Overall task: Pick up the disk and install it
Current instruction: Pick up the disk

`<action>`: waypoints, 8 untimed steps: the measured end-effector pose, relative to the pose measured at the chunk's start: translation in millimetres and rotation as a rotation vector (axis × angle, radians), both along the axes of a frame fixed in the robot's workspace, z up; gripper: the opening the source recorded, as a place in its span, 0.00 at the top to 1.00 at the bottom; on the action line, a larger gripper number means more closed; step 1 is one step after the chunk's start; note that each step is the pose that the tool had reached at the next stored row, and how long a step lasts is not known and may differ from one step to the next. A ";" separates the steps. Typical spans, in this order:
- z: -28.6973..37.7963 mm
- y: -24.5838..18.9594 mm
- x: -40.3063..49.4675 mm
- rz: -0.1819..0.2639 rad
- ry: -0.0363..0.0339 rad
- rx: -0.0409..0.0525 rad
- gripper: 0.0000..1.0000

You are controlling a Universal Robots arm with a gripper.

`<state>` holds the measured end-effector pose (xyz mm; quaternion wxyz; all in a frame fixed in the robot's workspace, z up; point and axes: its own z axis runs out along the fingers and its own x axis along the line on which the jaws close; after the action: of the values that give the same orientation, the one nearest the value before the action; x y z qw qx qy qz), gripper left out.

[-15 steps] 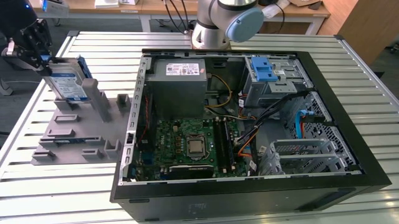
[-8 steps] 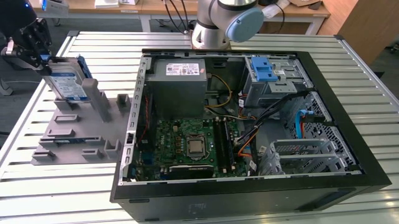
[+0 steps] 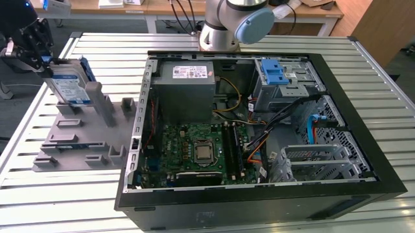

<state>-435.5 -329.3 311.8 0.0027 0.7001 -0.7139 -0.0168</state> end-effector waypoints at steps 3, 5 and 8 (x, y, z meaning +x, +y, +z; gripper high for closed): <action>0.9 0.0 0.0 0.000 0.0000 -0.0001 0.63; 1.6 0.0 0.0 0.000 0.0001 -0.0001 0.63; 2.8 0.0 0.0 0.000 0.0000 0.0000 0.63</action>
<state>-435.5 -329.3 314.6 0.0027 0.7000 -0.7139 -0.0168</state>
